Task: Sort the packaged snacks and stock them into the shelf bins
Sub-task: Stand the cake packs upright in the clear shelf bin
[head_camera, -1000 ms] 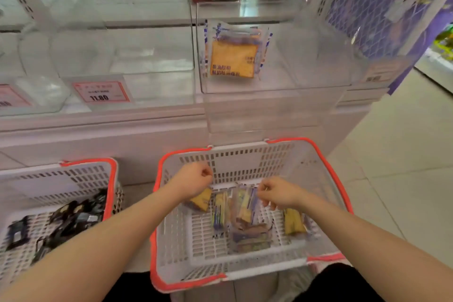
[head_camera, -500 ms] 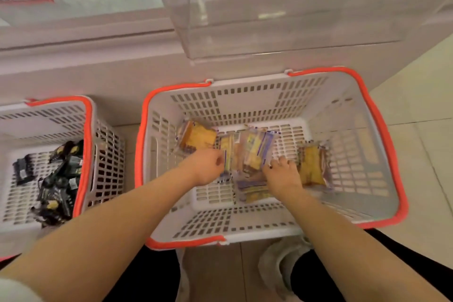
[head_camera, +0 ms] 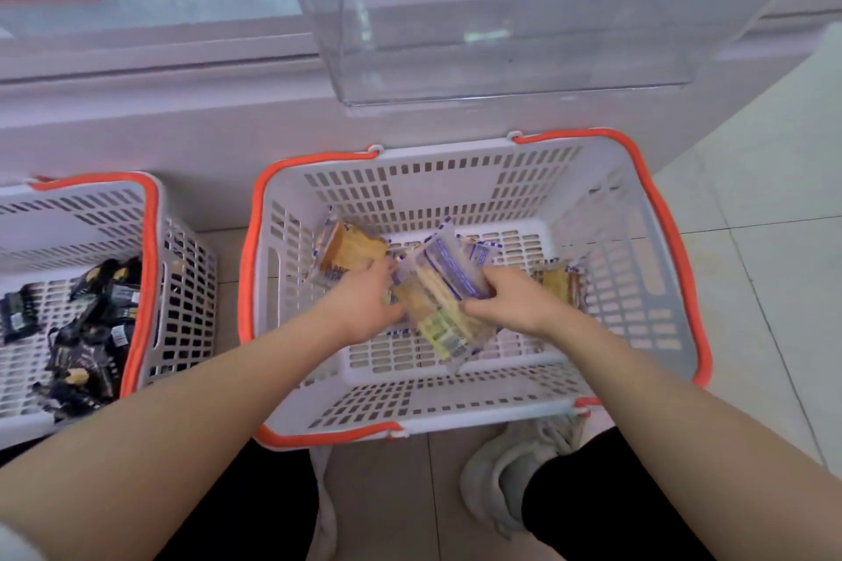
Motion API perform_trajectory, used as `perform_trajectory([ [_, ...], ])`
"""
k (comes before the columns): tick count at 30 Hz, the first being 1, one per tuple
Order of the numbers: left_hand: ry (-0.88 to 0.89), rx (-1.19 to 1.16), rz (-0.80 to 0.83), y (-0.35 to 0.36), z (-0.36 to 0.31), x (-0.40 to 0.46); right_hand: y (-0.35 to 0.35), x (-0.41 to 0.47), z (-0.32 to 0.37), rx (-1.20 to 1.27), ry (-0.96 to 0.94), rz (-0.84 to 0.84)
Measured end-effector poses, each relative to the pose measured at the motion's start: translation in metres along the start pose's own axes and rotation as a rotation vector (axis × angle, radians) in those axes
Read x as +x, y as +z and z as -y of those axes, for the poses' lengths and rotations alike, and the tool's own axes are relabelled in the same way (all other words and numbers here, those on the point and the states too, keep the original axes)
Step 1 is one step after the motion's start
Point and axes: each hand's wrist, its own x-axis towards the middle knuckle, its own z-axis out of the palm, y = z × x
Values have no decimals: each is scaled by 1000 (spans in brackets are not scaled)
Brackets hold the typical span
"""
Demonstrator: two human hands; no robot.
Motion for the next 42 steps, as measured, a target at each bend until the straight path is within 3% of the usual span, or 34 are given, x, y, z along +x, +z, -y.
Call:
perform_trajectory([
  [3,120,-219,-145,-25,-12,-14,-25,-25,20,429,-63,128],
  [6,139,-636,85,-50,-23,-29,-47,-53,30,497,-79,191],
  [8,126,-685,186,-60,-27,-40,-53,-66,34,353,-110,82],
  [11,-18,-798,85,-62,-28,-51,-54,-86,39,-184,-171,-385],
  [12,-97,-915,72,-62,-28,-55,-53,-95,43,-228,-235,-419],
  [15,-256,-1194,87,-65,-32,-65,-40,-117,49,-391,-357,-314],
  [18,-266,-1267,159,-68,-43,-77,-25,-117,52,-594,-414,-582],
  [20,-244,-1331,231,-70,-49,-85,-27,-113,62,-395,-430,-701],
  [23,-185,-1352,233,-84,-46,-93,-42,-112,68,-136,-310,-721],
  [27,-33,-1045,-235,-102,-39,-97,-50,-117,78,538,-224,-486],
  [29,83,-967,-290,-103,-38,-100,-49,-118,83,728,-180,-372],
  [33,135,-1120,-102,-100,-41,-108,-51,-120,90,818,-162,-263],
  [38,207,-1272,-105,-103,-44,-114,-56,-117,90,861,-171,-327],
  [42,230,-1403,-171,-105,-47,-114,-53,-115,85,872,-154,-286],
])
